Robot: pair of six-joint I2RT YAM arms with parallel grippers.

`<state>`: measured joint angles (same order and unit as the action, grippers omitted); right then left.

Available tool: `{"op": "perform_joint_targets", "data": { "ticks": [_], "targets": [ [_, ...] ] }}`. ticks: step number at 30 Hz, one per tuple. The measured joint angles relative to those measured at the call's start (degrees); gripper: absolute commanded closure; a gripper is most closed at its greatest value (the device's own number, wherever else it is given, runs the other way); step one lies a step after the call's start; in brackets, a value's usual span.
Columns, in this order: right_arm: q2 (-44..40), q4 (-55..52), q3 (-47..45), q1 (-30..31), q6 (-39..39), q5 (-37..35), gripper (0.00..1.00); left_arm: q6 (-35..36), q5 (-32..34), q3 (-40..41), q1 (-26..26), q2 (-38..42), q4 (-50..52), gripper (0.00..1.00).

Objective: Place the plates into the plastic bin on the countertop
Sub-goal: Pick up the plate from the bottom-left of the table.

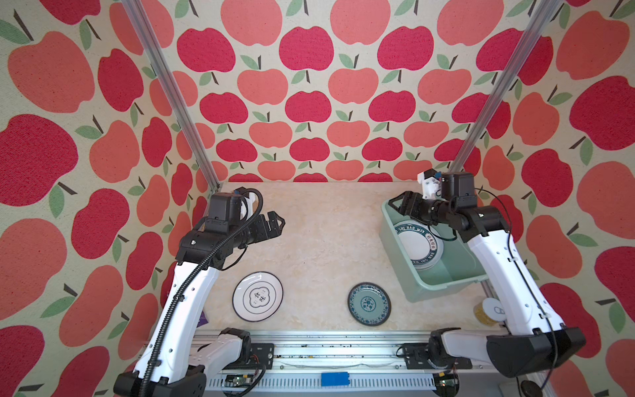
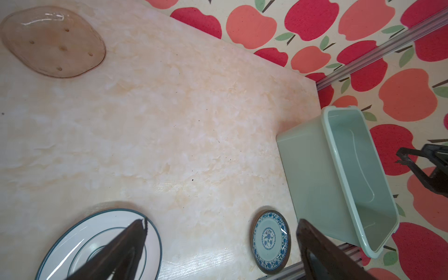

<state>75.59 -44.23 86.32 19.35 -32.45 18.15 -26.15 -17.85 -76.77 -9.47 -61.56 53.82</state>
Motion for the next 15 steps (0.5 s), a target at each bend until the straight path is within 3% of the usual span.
{"op": "perform_joint_targets", "data": {
  "ticks": [8,15],
  "targets": [
    [13.75,2.64,6.86,19.93,-1.05,-3.10,0.30,-10.60,-5.09,12.79,10.40,3.08,1.05,0.01],
    [28.04,5.49,10.97,30.99,-1.03,-1.18,0.31,-17.40,-5.22,16.61,17.94,4.44,4.68,0.01]
  ]
}}
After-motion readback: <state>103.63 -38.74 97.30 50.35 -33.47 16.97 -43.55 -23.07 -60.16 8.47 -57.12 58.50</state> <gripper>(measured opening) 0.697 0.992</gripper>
